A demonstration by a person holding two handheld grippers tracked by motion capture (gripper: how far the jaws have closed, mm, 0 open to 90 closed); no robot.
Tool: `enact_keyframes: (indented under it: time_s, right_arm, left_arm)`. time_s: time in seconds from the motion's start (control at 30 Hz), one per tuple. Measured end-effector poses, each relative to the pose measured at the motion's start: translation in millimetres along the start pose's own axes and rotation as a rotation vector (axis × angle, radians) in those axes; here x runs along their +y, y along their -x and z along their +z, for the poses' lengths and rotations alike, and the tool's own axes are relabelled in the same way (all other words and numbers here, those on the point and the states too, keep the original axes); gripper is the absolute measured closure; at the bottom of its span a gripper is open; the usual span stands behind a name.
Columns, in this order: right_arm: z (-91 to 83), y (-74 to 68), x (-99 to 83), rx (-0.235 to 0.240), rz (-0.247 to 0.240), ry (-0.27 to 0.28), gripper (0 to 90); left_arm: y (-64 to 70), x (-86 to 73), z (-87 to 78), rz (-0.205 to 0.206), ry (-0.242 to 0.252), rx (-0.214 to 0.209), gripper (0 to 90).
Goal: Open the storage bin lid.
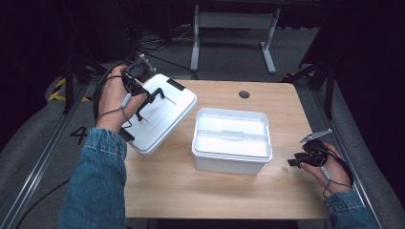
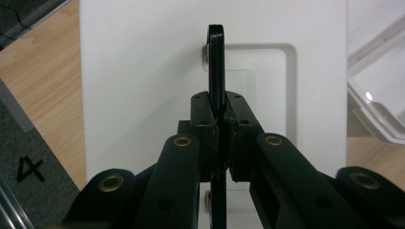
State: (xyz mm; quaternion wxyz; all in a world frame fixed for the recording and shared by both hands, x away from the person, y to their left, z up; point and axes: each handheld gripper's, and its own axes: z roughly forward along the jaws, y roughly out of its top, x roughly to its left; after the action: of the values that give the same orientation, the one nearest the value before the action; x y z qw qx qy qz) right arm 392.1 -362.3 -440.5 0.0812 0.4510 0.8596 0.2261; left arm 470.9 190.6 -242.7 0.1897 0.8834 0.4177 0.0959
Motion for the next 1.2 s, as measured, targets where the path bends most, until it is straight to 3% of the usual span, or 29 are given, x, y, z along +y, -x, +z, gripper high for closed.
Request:
enact_keyframes:
  time_s: [0.17,0.37,0.57,0.9,1.2]
  right_arm:
    - [-1.2,0.7,-2.3,-0.001,0.005,0.002,54.4]
    - [-1.3,1.1,-3.4,-0.003,0.004,0.001,54.5]
    - [-1.2,1.6,-5.0,0.000,0.009,-0.001,54.4]
    - [-1.6,0.5,-4.6,-0.003,0.012,0.001,54.3]
    - [-1.1,-0.1,-4.4,-0.004,0.004,0.002,54.3]
  left_arm:
    - [-10.8,-2.7,16.4,-0.027,-0.054,0.040,84.5]
    - [-20.6,-7.4,37.5,-0.061,-0.091,0.053,84.5]
    - [-29.3,-17.1,62.1,-0.102,-0.128,0.026,84.5]
    - [-36.9,-31.3,95.1,-0.122,-0.155,-0.006,84.4]
    - [-41.8,-39.1,115.1,-0.139,-0.178,-0.023,84.4]
